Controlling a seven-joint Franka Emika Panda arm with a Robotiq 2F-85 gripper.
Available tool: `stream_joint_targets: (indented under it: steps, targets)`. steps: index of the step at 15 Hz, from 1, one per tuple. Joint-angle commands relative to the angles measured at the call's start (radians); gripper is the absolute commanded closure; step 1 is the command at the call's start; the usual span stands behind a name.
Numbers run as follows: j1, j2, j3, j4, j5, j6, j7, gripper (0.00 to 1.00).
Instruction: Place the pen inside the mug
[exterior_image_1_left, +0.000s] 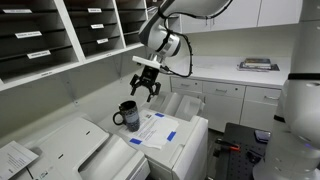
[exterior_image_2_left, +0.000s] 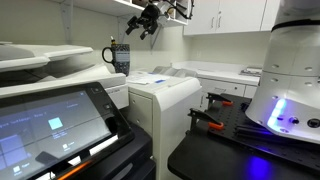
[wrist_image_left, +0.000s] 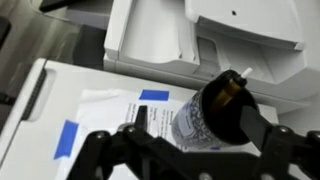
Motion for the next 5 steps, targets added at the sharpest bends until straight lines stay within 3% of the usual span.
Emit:
stream_joint_targets:
  steps: [1, 5]
  targets:
    - [0.005, -0.079, 0.013, -0.055, -0.130, 0.119, -0.044, 0.00]
    - [0.005, -0.146, 0.040, -0.117, -0.175, 0.269, -0.168, 0.00]
